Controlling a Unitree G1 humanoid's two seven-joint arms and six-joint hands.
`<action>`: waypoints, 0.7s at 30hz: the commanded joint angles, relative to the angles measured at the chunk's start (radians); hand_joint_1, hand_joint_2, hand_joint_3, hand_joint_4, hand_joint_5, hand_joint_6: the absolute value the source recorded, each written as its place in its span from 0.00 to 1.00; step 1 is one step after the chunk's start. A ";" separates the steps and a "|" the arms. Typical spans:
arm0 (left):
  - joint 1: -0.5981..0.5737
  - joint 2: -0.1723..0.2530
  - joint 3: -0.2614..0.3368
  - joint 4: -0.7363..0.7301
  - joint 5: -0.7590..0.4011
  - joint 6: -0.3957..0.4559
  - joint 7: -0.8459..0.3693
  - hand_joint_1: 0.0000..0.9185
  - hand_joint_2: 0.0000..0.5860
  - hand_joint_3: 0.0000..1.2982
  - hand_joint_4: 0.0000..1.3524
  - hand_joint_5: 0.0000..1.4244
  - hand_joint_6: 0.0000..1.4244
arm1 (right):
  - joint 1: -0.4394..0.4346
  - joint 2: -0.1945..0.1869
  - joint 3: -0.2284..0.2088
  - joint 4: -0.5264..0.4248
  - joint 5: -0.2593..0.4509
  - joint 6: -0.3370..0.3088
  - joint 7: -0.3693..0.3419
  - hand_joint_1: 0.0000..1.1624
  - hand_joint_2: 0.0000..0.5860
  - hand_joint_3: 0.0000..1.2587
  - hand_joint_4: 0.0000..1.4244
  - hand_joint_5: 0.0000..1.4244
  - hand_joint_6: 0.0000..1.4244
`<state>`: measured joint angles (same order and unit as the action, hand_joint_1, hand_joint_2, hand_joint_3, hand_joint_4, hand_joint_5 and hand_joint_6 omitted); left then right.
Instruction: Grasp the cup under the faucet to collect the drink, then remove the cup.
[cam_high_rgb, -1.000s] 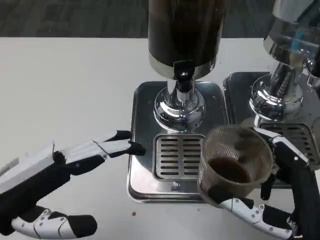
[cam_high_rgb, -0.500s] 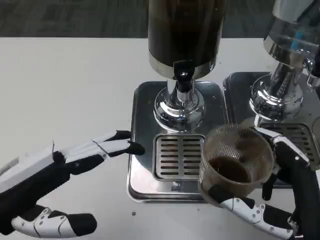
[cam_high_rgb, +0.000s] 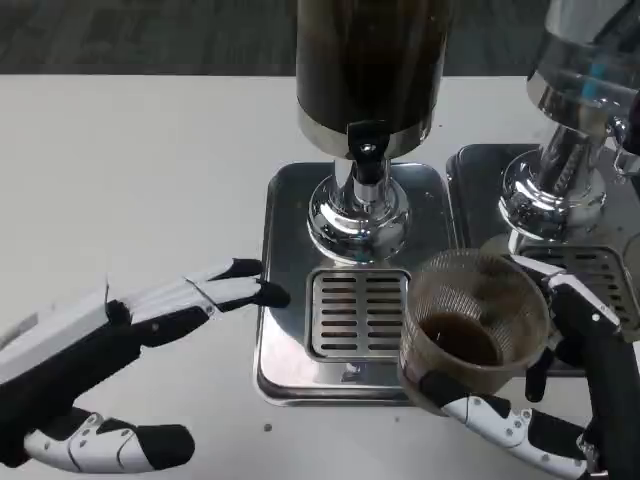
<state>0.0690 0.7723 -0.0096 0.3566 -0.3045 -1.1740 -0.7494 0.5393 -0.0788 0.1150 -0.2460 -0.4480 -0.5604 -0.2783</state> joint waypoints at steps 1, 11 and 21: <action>0.000 -0.005 0.000 0.003 -0.017 0.010 -0.008 0.00 0.25 0.13 0.04 0.03 0.10 | -0.008 0.010 -0.007 -0.022 0.021 -0.040 -0.012 0.62 0.38 0.54 0.53 0.62 0.87; 0.006 -0.005 0.005 -0.003 -0.018 0.014 -0.007 0.00 0.25 0.13 0.04 0.03 0.10 | -0.012 0.010 -0.009 -0.021 0.026 -0.038 -0.010 0.62 0.38 0.54 0.53 0.62 0.87; 0.008 -0.002 0.008 -0.001 -0.025 0.020 -0.010 0.00 0.25 0.14 0.04 0.03 0.10 | -0.016 0.012 -0.008 -0.015 0.029 -0.039 -0.010 0.62 0.38 0.54 0.53 0.62 0.86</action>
<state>0.0699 0.7691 -0.0094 0.3565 -0.3188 -1.1618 -0.7494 0.5361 -0.0781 0.1109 -0.2460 -0.4440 -0.5604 -0.2783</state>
